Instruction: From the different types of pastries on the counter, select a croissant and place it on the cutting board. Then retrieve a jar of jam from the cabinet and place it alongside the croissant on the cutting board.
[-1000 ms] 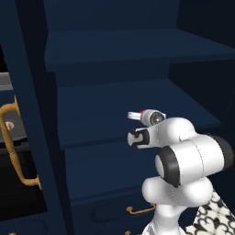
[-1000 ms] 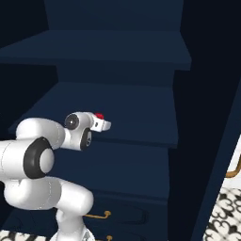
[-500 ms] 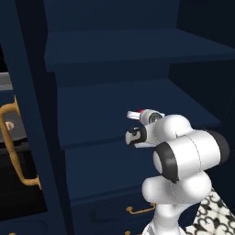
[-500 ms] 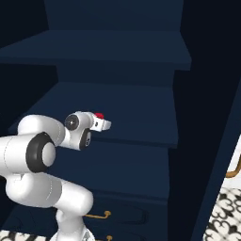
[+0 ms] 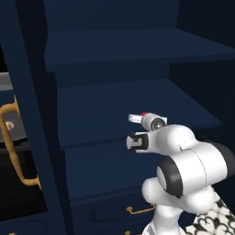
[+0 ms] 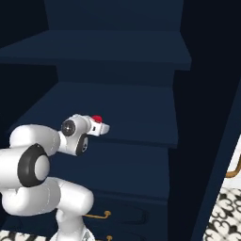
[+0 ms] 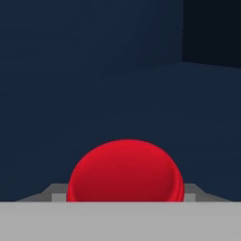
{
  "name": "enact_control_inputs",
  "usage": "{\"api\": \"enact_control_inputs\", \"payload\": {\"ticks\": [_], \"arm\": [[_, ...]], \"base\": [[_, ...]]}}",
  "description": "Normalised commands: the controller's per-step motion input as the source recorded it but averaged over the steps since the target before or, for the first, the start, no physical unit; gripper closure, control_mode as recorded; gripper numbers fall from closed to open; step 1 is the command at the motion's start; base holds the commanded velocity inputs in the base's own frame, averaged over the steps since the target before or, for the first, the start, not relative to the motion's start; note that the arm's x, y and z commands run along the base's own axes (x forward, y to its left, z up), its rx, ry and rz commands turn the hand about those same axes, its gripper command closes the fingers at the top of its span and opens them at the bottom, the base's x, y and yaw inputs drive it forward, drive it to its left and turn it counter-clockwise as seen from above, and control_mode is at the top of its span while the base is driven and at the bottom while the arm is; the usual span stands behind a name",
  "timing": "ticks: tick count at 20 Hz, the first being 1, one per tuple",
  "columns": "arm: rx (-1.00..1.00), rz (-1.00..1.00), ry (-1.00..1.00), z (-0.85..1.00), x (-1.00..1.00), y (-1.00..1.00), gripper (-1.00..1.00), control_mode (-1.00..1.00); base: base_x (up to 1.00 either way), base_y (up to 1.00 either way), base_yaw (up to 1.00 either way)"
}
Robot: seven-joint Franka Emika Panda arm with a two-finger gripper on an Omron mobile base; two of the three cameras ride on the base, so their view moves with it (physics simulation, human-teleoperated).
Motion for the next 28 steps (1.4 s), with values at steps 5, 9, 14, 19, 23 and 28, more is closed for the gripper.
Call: {"api": "enact_control_inputs", "payload": {"ticks": [5, 9, 14, 19, 23, 28], "arm": [[0.0, 0.0, 0.0, 0.0, -0.41, -0.06, 1.0, -1.0], [0.0, 0.0, 0.0, 0.16, -0.79, -0.14, 1.0, -1.0], [-0.05, 0.0, 0.07, 0.54, -0.72, -0.06, 1.0, -1.0], [-0.11, 0.0, 0.2, 0.55, -0.75, -0.01, 1.0, -1.0], [-0.01, 0.0, 0.12, 0.36, -0.91, -0.31, 1.0, -1.0], [0.0, 0.0, 0.03, 0.29, -0.98, -0.3, 1.0, -1.0]], "base": [[0.0, 0.0, 0.0], [0.0, 0.0, 0.0], [0.0, 0.0, 0.0], [0.0, 0.0, 0.0], [0.0, 0.0, 0.0], [0.0, 0.0, 0.0]]}}
